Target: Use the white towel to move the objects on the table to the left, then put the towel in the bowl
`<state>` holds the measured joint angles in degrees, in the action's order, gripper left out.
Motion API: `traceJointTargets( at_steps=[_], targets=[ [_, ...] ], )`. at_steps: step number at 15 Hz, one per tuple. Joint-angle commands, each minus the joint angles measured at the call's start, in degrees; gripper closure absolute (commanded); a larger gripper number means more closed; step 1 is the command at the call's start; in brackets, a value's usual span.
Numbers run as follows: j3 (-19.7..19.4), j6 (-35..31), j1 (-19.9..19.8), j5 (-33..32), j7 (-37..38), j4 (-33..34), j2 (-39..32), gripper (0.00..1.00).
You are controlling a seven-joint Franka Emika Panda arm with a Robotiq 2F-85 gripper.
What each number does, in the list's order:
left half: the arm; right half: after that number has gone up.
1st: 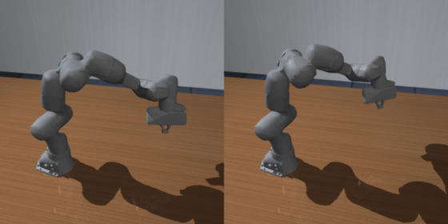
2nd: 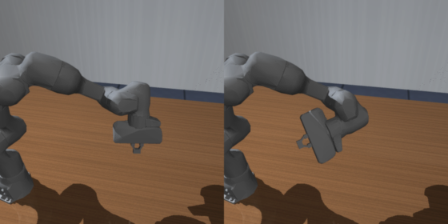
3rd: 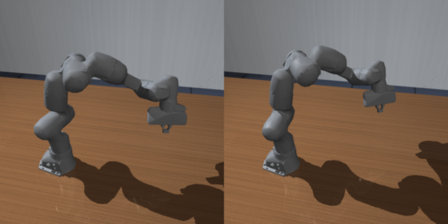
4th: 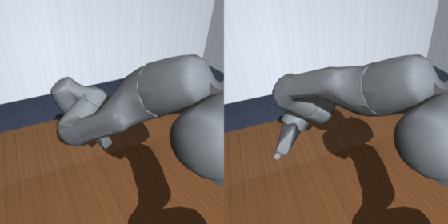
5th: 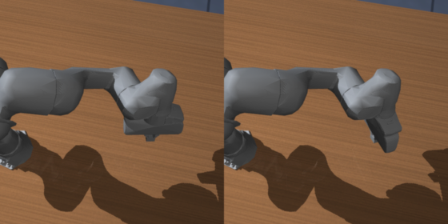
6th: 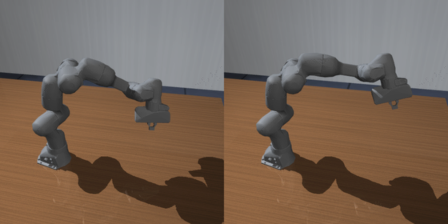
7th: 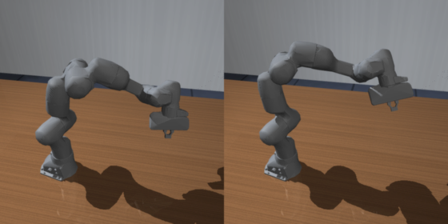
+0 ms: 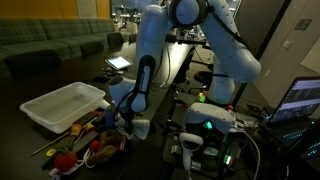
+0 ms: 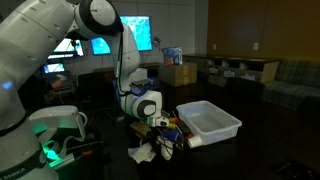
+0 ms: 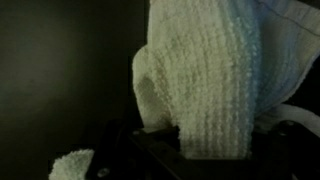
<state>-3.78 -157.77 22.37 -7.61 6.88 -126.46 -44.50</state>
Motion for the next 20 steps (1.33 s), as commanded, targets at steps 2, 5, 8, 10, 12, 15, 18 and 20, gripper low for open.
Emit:
traceJointTargets(
  at_steps=[2,5,8,10,12,15,18,20],
  targets=[
    [3.6,6.9,1.4,0.4,4.3,5.7,-2.4,0.91],
    [5.5,10.7,1.2,1.4,6.8,8.6,-3.1,0.91],
    [6.9,13.6,1.0,3.9,10.8,12.1,-4.2,0.91],
    [8.5,14.9,0.2,6.9,12.7,13.9,-4.9,0.91],
    [10.6,15.1,-0.9,11.3,14.3,15.6,-5.6,0.91],
    [13.7,12.5,-1.4,17.0,15.3,17.5,-6.8,0.91],
    [15.6,9.8,-0.1,20.1,16.3,19.9,-8.0,0.91],
    [16.6,8.1,0.5,21.4,17.0,21.2,-8.2,0.91]
  ],
)
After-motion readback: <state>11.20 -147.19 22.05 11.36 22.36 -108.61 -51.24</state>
